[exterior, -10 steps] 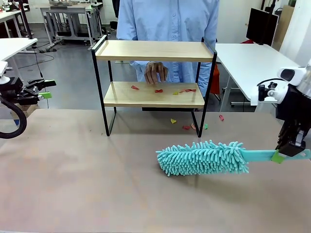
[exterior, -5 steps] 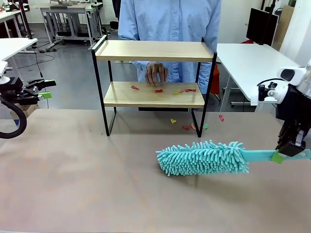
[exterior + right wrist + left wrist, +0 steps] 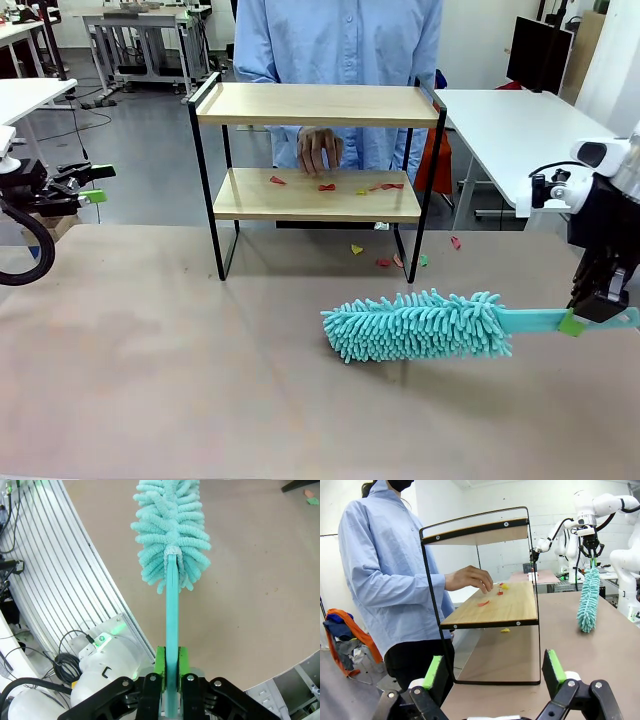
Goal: Clean the shelf.
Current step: Clean the specific section of the Shelf indicated by the human with the Duster.
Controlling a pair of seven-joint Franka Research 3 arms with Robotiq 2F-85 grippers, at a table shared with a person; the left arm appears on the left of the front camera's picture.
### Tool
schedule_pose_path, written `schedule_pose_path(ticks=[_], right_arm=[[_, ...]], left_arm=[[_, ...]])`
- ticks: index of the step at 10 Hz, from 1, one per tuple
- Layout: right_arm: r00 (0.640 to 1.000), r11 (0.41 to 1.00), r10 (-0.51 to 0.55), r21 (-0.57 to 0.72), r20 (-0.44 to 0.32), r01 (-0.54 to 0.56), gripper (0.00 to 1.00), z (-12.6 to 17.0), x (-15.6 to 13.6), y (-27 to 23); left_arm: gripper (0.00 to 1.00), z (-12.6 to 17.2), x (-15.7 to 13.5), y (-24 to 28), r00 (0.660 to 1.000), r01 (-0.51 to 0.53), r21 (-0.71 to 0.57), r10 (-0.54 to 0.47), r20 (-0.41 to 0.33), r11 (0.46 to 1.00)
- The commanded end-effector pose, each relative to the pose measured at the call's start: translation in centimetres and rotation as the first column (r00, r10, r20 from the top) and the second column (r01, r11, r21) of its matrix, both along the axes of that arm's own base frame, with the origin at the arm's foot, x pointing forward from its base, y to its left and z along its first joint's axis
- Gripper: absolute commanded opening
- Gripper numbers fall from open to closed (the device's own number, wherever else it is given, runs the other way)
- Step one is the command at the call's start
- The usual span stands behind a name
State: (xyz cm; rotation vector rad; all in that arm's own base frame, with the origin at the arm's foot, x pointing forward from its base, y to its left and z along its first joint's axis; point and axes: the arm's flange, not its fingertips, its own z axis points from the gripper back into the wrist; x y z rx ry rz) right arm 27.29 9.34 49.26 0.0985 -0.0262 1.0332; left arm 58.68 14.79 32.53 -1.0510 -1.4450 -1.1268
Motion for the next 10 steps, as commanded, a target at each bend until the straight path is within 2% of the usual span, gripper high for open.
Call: schedule_pose_path(ticks=[1, 10], right_arm=[[1.0, 1.0, 0.001, -0.001, 0.003, -0.001, 0.13, 0.21, -0.16, 0.09], [1.0, 1.0, 0.001, -0.001, 0.003, -0.001, 0.13, 0.21, -0.16, 0.09]], left_arm=[[1.0, 0.28, -0.28, -0.09, 1.0, 0.007, 0.007, -0.007, 0.008, 1.0], [1.0, 0.28, -0.28, -0.09, 1.0, 0.007, 0.007, -0.007, 0.008, 1.0]])
